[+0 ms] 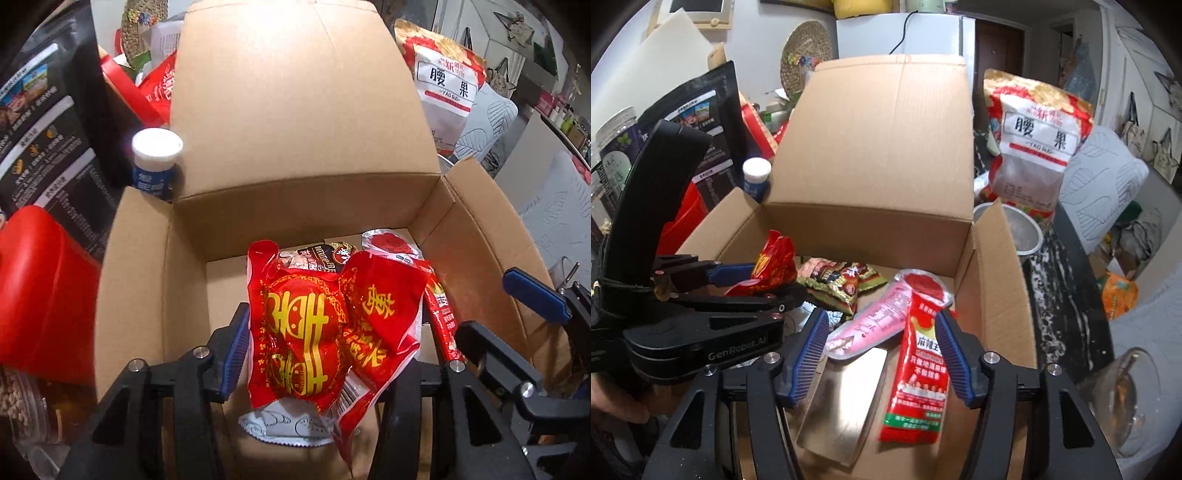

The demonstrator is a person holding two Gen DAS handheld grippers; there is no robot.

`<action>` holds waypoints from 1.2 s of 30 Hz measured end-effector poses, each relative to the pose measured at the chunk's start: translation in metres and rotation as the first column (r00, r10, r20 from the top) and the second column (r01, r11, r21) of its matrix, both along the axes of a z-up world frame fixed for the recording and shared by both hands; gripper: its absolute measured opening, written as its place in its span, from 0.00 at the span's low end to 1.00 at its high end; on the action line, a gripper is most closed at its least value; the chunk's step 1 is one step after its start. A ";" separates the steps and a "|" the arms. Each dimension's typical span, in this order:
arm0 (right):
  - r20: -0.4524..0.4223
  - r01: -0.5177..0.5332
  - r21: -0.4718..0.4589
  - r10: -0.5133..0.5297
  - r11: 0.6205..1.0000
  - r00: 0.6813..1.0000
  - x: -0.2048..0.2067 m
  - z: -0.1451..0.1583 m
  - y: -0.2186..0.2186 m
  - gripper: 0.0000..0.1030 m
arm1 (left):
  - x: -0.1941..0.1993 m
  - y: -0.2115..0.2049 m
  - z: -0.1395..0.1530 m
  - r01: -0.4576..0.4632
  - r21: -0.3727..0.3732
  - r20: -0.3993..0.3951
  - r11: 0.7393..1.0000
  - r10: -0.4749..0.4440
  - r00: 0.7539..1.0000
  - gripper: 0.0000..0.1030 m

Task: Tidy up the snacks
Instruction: 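Lower both packets into the cardboard box and open both grippers, then withdraw both tools from the box toward the remaining snacks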

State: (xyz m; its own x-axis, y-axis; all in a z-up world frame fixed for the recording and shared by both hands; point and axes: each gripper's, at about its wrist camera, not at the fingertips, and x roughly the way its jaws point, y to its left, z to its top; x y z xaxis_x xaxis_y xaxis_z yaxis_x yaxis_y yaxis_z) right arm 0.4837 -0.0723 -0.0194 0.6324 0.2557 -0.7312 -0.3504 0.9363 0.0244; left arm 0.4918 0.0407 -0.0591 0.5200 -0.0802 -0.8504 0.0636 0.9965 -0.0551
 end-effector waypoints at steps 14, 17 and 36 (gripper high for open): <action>0.073 0.031 -0.003 -0.031 1.000 0.997 -0.038 0.041 -0.008 0.58 | -0.034 0.000 0.038 -0.001 0.026 0.084 1.000 -0.001 0.996 0.49; 0.087 0.035 -0.003 -0.034 0.999 0.996 -0.045 0.046 -0.009 0.58 | -0.041 0.000 0.042 0.008 0.029 0.096 1.000 -0.010 0.995 0.50; 0.191 0.056 0.012 -0.057 0.998 0.980 -0.117 0.096 -0.014 0.58 | -0.122 0.006 0.113 -0.007 0.045 0.263 0.999 -0.005 0.965 0.50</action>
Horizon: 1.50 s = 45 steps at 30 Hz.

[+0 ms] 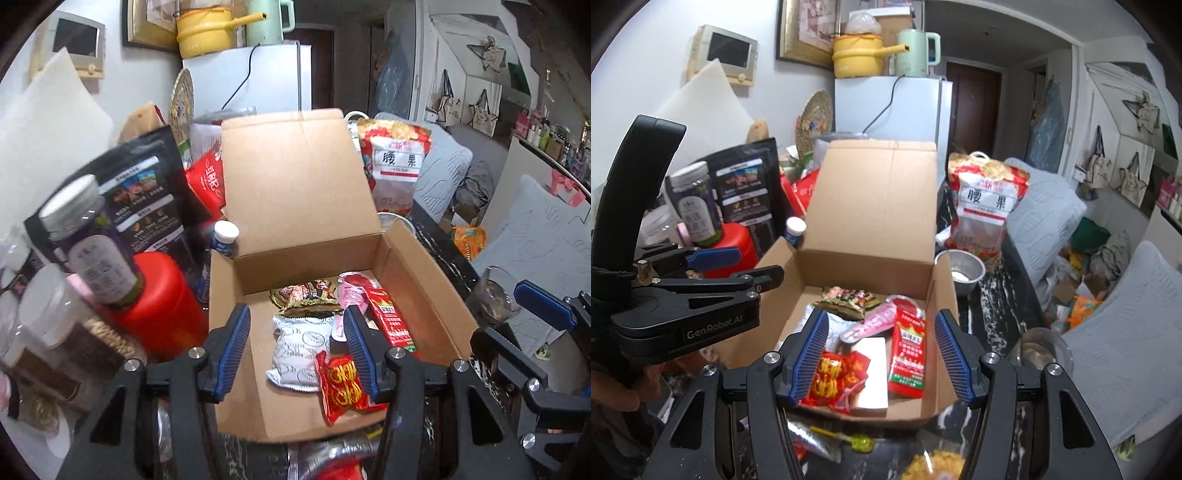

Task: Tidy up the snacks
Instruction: 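Withdraw both tools from the box toward the remaining snacks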

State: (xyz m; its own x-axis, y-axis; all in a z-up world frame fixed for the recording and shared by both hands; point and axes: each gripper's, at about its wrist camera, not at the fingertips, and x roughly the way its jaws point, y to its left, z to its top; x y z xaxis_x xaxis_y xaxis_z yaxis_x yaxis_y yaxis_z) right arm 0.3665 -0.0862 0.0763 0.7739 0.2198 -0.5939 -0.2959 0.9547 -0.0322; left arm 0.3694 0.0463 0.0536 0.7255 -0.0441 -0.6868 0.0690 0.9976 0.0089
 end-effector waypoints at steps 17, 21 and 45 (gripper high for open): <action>0.083 0.025 0.023 -0.027 0.999 0.996 -0.106 0.024 -0.013 0.61 | -0.109 -0.006 0.023 0.054 -0.032 0.051 0.998 -0.052 0.997 0.50; 0.082 0.028 0.028 -0.031 0.999 0.996 -0.126 0.021 -0.015 0.61 | -0.130 -0.008 0.020 0.068 -0.035 0.050 0.997 -0.066 0.997 0.51; -0.044 0.063 0.076 -0.060 0.995 0.997 -0.179 -0.045 -0.003 0.62 | -0.183 0.009 -0.043 0.117 -0.056 -0.064 0.992 -0.121 0.991 0.51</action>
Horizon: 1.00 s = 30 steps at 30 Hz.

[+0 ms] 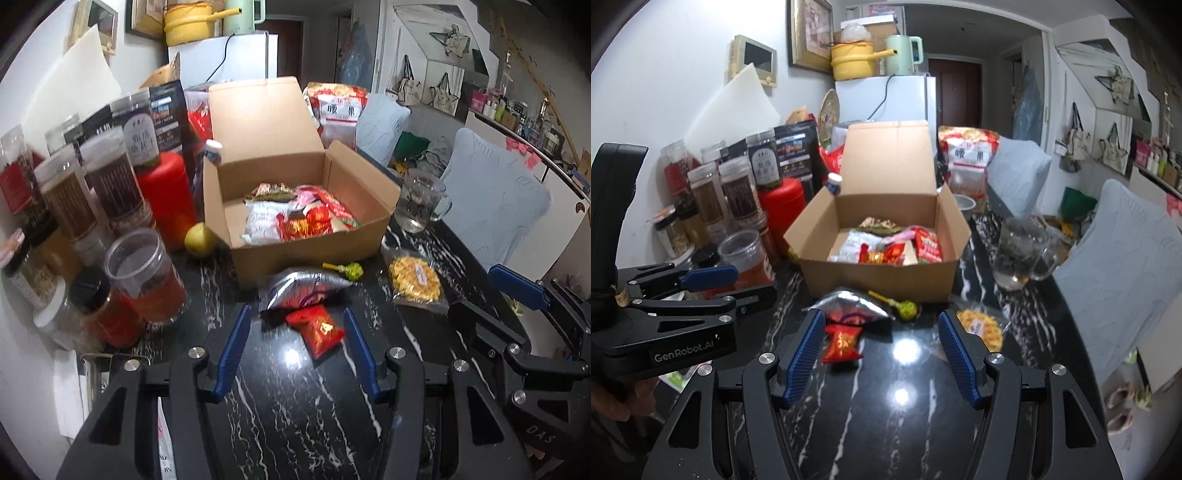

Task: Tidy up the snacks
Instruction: 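Withdraw both tools from the box toward the remaining snacks, then grasp the small red snack bag with the left gripper while the right grasps the packaged waffle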

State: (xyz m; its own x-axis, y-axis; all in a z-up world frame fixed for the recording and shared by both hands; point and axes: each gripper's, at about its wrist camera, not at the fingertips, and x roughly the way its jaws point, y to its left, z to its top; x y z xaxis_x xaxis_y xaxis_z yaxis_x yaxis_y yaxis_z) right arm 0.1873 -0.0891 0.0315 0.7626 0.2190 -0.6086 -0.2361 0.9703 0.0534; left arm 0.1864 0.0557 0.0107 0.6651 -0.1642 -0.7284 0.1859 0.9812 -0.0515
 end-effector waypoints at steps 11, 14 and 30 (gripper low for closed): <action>-0.082 0.032 0.011 -0.031 0.999 0.996 0.013 -0.043 -0.002 0.62 | 0.011 -0.001 -0.045 0.038 -0.053 -0.106 0.998 -0.044 0.993 0.50; -0.096 0.038 0.010 -0.037 0.999 0.995 0.018 -0.051 -0.004 0.62 | 0.019 -0.004 -0.056 0.037 -0.066 -0.127 0.997 -0.046 0.991 0.50; -0.178 0.104 0.011 -0.100 0.995 0.979 0.057 -0.091 -0.037 0.62 | 0.067 -0.037 -0.111 0.021 -0.068 -0.257 0.997 -0.038 0.966 0.50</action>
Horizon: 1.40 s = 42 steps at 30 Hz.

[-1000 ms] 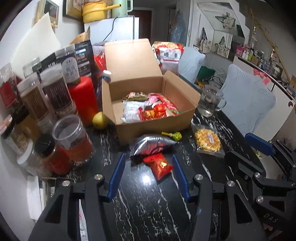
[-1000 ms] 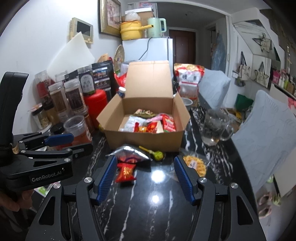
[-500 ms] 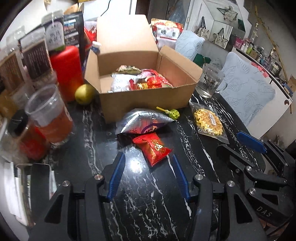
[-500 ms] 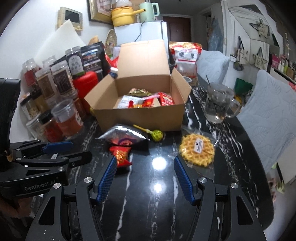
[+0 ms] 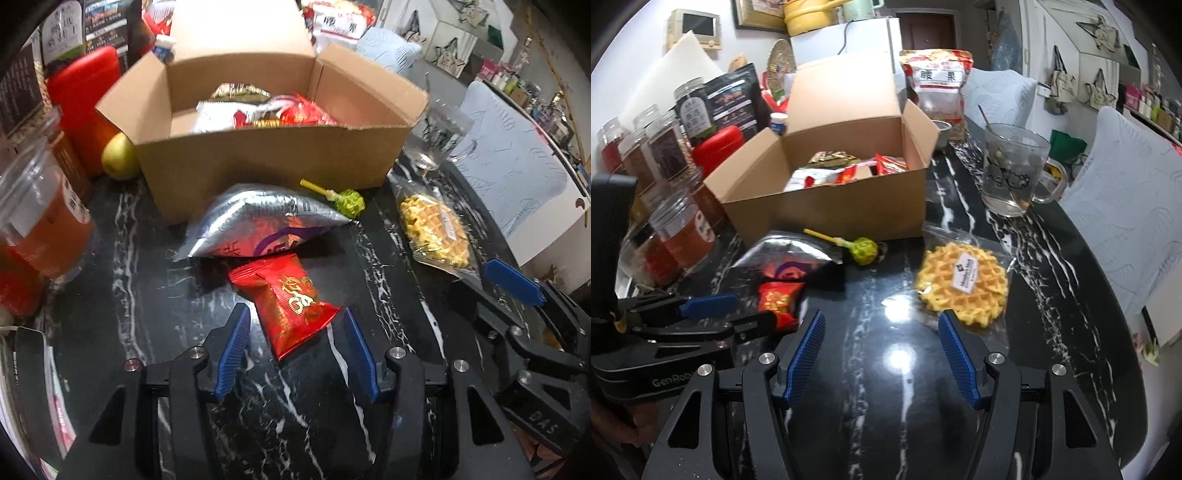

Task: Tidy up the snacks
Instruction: 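Grasp the small red snack bag with the left gripper while the right grasps the packaged waffle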

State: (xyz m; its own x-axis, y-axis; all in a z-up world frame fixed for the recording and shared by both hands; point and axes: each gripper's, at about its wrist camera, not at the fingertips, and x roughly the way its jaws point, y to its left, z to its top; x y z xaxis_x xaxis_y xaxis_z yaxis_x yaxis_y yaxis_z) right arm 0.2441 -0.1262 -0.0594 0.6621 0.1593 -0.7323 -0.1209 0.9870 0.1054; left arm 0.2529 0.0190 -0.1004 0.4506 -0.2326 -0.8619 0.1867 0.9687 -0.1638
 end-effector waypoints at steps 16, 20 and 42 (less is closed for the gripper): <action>0.002 0.116 0.049 -0.117 0.992 0.993 0.022 -0.010 -0.044 0.89 | 0.015 -0.012 -0.023 -0.047 0.029 -0.007 0.998 0.047 0.999 0.50; -0.038 0.144 0.055 -0.142 0.988 0.989 0.035 -0.018 -0.051 1.00 | 0.016 -0.010 -0.023 -0.041 0.008 0.011 0.999 0.041 0.999 0.46; -0.174 0.180 -0.059 -0.188 0.982 0.967 0.098 -0.057 -0.044 1.00 | 0.036 -0.014 -0.023 -0.030 -0.018 -0.014 0.999 0.030 0.999 0.48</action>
